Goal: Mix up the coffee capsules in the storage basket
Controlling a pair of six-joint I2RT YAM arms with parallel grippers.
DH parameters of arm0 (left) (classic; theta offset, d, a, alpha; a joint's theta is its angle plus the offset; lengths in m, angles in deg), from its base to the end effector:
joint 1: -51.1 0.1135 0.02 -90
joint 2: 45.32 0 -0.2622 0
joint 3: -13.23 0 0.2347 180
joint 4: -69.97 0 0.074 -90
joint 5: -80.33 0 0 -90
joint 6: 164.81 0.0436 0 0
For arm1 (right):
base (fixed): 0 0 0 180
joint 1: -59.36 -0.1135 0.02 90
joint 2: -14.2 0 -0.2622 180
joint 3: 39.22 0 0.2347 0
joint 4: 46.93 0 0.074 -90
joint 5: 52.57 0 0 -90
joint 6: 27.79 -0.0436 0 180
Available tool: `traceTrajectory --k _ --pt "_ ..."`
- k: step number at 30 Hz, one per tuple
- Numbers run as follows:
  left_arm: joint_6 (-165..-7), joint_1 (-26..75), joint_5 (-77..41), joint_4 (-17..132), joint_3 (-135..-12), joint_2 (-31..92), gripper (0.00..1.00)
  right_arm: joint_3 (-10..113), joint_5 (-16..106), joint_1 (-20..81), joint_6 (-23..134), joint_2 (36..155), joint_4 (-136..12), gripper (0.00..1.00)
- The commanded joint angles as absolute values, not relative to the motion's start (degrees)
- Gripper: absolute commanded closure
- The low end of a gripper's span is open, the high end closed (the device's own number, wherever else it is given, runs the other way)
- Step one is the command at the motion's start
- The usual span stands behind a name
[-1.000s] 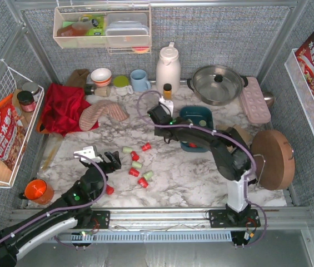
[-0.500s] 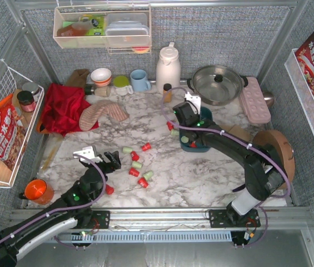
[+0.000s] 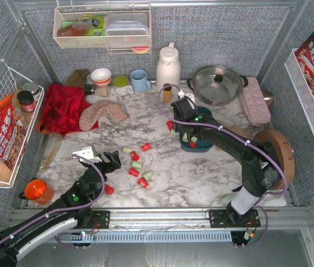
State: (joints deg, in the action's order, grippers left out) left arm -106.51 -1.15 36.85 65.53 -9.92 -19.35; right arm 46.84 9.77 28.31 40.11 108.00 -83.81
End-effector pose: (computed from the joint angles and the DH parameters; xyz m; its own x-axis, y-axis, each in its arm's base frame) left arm 0.0996 -0.0770 0.2036 -0.1202 -0.4354 -0.8922 0.0473 0.8952 -0.4432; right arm 0.3104 0.1632 0.2644 -0.6229 0.0139 -0.7822 0.0654 0.9973 -0.0343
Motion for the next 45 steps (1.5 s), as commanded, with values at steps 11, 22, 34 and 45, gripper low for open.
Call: traceTrajectory --k 11,22,34,45 --pt "-106.4 -1.1 37.6 64.7 -10.0 -20.3 0.10 59.3 20.3 25.6 49.0 125.0 -77.4 0.47" --pt "-106.9 -1.1 38.8 63.3 -8.1 -24.4 0.10 65.3 16.8 27.2 46.6 135.4 -77.5 0.48" --pt "-106.5 -1.1 39.2 64.8 -7.3 -24.2 0.09 64.5 19.6 27.9 46.5 138.3 -74.9 0.58" --pt "-107.1 -1.1 39.2 63.9 -7.6 -24.6 0.09 58.9 20.2 27.8 46.4 128.2 -72.9 0.72"
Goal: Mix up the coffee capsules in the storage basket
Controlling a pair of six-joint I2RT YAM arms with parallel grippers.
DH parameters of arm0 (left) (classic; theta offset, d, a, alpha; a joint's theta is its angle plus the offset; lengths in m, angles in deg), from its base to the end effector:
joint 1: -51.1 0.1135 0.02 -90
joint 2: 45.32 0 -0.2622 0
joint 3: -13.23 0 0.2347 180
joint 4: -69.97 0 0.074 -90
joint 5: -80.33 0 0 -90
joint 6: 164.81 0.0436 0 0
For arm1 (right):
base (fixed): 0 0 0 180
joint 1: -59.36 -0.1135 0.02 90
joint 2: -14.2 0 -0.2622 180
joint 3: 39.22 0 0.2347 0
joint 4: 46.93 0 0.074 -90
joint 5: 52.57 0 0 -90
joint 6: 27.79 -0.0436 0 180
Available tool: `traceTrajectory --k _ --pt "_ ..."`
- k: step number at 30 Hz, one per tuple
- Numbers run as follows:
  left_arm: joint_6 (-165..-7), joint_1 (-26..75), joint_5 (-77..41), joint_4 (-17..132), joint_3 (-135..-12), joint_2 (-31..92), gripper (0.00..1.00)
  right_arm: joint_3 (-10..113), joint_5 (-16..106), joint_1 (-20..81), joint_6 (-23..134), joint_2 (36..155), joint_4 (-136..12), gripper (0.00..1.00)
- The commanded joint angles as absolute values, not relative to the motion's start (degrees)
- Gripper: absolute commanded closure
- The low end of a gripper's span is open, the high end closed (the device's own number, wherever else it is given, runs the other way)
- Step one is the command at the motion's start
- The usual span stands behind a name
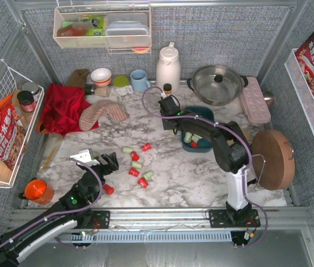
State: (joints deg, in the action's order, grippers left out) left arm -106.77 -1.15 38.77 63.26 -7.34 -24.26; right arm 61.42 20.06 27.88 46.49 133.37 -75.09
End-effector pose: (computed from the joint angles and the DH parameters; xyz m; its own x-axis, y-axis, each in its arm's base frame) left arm 0.0944 -0.0687 0.1928 -0.1022 -0.4416 -0.8914 0.0188 0.8950 -0.4456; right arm 0.3903 0.2237 0.1837 -0.6851 -0.1163 -0.7191 -0.1435 0.9894 -0.0233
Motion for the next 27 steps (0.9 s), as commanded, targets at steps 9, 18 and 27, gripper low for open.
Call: traceTrajectory --k 9,18,27 --pt "-107.7 -1.1 38.9 65.8 -7.4 -24.1 0.09 46.6 11.3 29.7 47.8 113.0 -71.0 0.71" --pt "-109.1 -1.1 38.2 64.3 -7.6 -24.5 0.09 42.5 10.1 34.5 45.1 111.8 -75.9 0.43" --pt "-109.4 -1.1 38.6 63.7 -7.1 -26.1 0.09 47.7 15.3 32.6 45.6 111.5 -78.8 0.37"
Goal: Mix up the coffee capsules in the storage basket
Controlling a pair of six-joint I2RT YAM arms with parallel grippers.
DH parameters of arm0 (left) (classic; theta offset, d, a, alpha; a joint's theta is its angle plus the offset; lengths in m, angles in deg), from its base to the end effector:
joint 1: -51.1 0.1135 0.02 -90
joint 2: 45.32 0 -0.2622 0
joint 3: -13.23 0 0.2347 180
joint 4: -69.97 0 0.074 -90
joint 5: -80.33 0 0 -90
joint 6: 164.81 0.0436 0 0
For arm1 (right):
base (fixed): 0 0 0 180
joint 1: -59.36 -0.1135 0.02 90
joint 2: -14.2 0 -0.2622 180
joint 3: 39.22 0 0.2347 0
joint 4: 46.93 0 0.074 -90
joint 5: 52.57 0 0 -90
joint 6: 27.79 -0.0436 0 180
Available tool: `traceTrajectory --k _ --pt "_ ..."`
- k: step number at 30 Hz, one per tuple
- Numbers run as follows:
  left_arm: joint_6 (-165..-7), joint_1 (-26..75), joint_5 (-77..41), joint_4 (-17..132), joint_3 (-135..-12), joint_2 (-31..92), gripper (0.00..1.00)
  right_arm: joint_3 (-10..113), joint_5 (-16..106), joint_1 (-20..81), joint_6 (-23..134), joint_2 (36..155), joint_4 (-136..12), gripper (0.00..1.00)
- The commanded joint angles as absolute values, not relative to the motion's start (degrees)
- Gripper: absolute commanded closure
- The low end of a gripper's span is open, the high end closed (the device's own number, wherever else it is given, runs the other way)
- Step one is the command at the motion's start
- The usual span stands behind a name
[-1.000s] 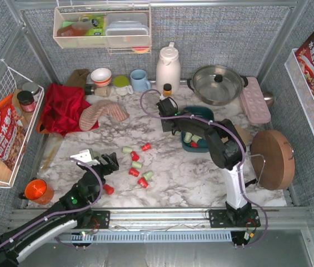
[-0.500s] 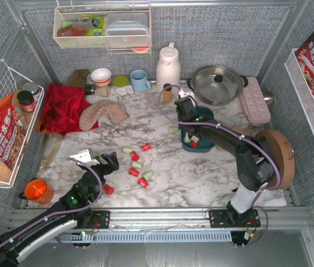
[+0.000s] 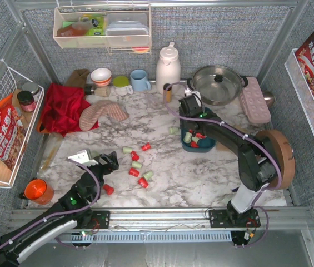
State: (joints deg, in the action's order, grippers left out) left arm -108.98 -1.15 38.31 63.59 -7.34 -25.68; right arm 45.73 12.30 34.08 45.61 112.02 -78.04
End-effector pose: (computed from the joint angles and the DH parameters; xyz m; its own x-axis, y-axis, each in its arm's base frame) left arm 0.0932 -0.0675 0.1956 -0.0911 -0.4965 -0.8633 0.0306 0.8651 -0.5007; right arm 0.3390 0.1396 0.2422 -0.6332 -0.0130 -0.7738 0.0737 0.9943 -0.0770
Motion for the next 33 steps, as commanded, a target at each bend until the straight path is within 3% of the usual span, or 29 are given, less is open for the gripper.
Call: traceTrajectory --k 1,15,25,33 --pt "-109.4 -1.1 38.7 64.0 -7.0 -26.2 0.09 48.5 15.8 31.8 45.5 111.6 -78.8 0.37" --pt "-109.9 -1.1 39.2 61.1 -7.1 -27.6 0.09 61.2 20.3 27.0 45.7 127.6 -79.0 0.37" --pt "-109.0 -1.1 40.6 62.0 -5.3 -31.9 0.09 62.7 14.7 27.0 34.7 132.1 -82.8 0.37" --pt "-108.5 -1.1 40.9 60.7 -6.1 -32.1 0.08 65.4 12.4 27.3 34.4 136.7 -84.7 0.36"
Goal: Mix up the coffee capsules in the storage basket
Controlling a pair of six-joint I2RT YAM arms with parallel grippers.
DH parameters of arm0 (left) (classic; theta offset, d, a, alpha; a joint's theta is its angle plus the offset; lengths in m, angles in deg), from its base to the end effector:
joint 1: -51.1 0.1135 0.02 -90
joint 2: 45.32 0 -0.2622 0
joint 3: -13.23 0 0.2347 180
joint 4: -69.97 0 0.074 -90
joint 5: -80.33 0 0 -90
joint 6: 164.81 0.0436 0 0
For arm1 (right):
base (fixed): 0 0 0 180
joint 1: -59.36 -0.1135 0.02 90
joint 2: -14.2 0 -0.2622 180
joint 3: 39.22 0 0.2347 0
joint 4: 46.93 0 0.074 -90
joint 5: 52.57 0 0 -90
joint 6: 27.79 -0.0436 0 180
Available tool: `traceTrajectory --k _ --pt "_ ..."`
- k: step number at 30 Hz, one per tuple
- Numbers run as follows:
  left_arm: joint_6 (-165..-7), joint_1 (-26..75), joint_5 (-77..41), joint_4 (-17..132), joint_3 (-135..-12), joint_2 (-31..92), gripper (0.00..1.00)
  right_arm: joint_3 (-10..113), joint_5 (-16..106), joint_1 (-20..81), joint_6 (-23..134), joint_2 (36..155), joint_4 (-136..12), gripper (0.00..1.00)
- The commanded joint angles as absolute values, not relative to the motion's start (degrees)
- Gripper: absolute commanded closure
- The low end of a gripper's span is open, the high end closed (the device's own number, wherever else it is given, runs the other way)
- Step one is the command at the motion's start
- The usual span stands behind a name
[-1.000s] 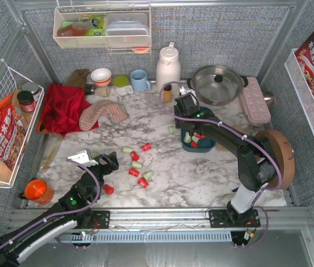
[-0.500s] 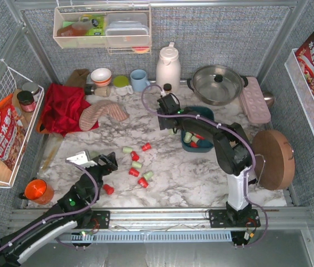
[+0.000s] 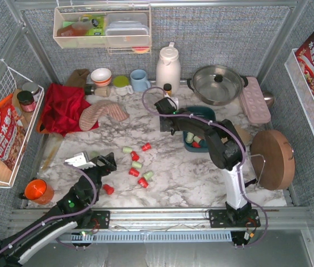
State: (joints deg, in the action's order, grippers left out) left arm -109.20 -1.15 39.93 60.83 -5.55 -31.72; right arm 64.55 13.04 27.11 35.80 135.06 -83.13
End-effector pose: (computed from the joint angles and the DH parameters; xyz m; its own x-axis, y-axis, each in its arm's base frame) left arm 0.0880 -0.0595 0.1893 -0.0616 -0.5183 -0.8529 0.0152 0.8540 -0.5201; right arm 0.3875 0.2232 0.1784 -0.7305 0.0181 -0.6826 0.0533 0.9981 -0.0306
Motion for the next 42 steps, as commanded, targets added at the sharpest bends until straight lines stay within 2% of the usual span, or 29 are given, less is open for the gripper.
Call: traceTrajectory --k 1,11,21,29,42 --pt "-108.4 -1.1 40.9 60.6 -6.0 -32.3 0.08 65.6 12.4 27.3 34.6 137.1 -84.8 0.36" --pt "-108.6 -1.1 41.0 60.2 -5.6 -33.3 0.08 66.2 13.0 27.9 36.4 138.8 -84.1 0.37" --pt "-109.2 -1.1 41.1 59.6 -5.3 -33.8 0.08 66.9 14.1 28.0 40.5 139.5 -81.1 0.42" --pt "-109.5 -1.1 41.2 59.7 -4.8 -34.0 0.08 66.0 14.1 28.1 41.0 139.2 -80.6 0.54" --pt "-109.8 -1.1 41.4 59.6 -4.8 -34.0 0.08 64.2 14.2 28.1 41.7 135.4 -79.4 0.57"
